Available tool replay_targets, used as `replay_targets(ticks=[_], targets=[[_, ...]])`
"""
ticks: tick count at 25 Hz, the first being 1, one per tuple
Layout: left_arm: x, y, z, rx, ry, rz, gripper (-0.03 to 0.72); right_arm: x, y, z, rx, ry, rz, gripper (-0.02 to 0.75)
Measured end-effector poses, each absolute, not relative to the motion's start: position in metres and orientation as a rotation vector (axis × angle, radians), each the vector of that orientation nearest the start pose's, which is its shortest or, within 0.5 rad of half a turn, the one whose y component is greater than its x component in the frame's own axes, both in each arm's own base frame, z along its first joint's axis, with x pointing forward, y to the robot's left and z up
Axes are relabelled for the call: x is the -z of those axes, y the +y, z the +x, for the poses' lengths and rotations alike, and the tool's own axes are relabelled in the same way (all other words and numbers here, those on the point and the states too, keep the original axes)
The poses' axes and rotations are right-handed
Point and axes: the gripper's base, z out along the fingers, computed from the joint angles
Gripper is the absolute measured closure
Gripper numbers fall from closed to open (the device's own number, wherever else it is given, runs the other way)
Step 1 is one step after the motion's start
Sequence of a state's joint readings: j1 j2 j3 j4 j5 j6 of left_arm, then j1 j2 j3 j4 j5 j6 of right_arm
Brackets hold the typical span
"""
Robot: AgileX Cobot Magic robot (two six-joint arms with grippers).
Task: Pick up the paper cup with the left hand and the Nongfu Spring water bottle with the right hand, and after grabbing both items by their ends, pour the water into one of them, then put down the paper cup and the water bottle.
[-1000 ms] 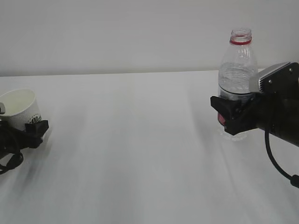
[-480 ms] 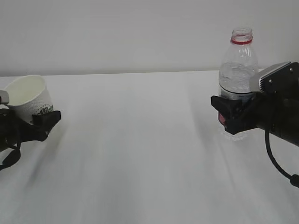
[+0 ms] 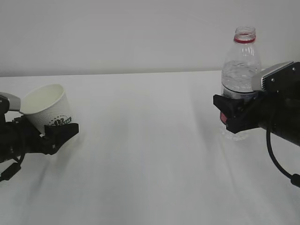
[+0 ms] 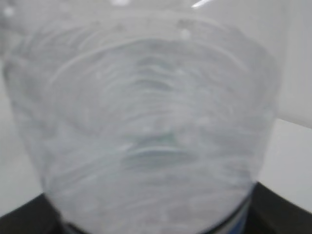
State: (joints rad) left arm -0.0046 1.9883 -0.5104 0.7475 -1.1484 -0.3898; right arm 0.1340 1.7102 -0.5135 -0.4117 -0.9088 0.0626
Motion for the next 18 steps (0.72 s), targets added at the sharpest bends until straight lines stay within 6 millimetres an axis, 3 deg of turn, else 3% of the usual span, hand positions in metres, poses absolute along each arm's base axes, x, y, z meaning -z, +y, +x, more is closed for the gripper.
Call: replay_targets(ticks=[18], targets=[[-0.119,-0.163,0.280,0.969,1.692,0.812,0.108,-0.162,0.067,0.286,-0.243,1.734,-0.518,0.253]])
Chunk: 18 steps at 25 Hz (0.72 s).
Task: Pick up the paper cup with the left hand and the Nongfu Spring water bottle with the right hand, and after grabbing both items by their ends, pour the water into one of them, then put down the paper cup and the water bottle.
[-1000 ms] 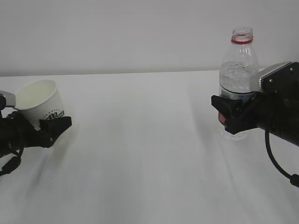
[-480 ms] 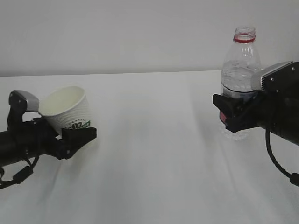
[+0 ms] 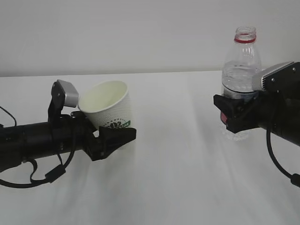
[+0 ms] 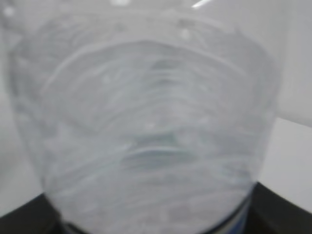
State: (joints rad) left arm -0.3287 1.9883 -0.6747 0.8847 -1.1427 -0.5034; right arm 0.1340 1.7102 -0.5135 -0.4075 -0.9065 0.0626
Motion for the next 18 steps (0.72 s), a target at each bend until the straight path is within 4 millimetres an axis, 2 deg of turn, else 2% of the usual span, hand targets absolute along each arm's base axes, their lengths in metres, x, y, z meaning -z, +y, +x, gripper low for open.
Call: replay_targets(ticks=[4,12,18], targets=[[-0.122,-0.180,0.277,1.004,1.675,0.892,0.108,-0.162,0.066,0.285,-0.229,1.759,-0.523,0.253],[-0.128,-0.210,0.274,1.006,1.642,1.009,0.108,-0.179,0.062,0.279,-0.178,1.785,-0.533,0.253],[-0.133,-0.229,0.269,1.032,1.610,1.058,0.108,-0.177,0.061,0.276,-0.188,1.822,-0.510,0.253]])
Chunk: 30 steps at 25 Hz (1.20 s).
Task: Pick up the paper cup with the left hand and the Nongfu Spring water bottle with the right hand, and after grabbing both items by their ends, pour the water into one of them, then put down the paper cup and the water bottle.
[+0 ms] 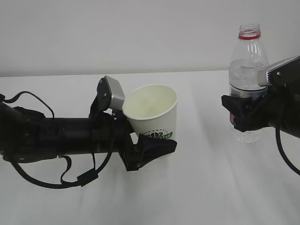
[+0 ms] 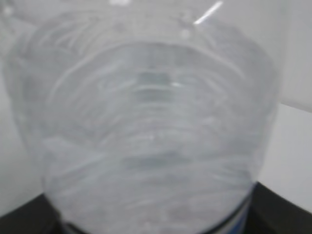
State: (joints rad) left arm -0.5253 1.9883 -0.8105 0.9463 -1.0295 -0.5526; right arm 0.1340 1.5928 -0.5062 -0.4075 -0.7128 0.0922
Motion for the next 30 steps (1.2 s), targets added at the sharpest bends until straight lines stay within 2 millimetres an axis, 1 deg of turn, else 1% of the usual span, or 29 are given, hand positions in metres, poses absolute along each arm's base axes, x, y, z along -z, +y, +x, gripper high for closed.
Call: replay_targets(ticks=[7,13,22,30], targets=[[-0.133,-0.239,0.260,1.058,1.602,1.081,0.109,-0.180,0.059,0.259,-0.196,1.823,-0.499,0.253],[-0.133,-0.242,0.258,1.067,1.604,1.081,0.109,-0.185,0.054,0.245,-0.187,1.827,-0.453,0.253],[-0.134,-0.242,0.259,1.077,1.613,1.056,0.109,-0.199,0.051,0.239,-0.166,1.800,-0.416,0.253],[-0.133,-0.242,0.259,1.075,1.618,1.052,0.109,-0.197,0.049,0.239,-0.159,1.827,-0.402,0.253]])
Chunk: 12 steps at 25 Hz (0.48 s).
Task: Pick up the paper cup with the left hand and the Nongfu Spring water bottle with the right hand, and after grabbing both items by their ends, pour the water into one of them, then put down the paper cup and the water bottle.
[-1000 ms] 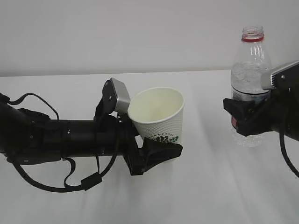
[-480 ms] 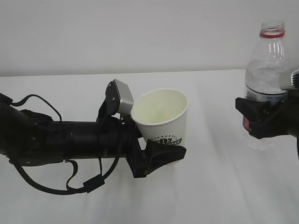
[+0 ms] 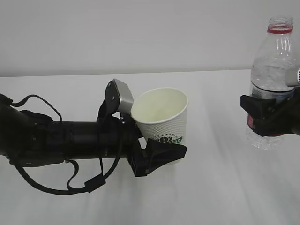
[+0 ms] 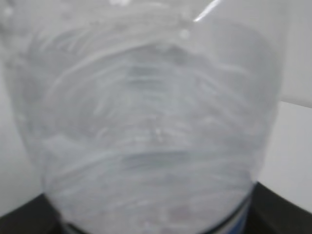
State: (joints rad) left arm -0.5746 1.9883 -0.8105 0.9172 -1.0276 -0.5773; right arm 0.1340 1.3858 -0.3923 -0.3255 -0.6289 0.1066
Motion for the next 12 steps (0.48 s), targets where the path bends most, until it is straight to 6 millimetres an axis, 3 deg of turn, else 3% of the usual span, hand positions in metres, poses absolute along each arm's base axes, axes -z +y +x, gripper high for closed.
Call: replay_targets(ticks=[12], targets=[[-0.134,-0.262,0.240,1.127,1.594,1.098,0.111,-0.210,0.047,0.231,-0.135,1.815,-0.399,0.253]])
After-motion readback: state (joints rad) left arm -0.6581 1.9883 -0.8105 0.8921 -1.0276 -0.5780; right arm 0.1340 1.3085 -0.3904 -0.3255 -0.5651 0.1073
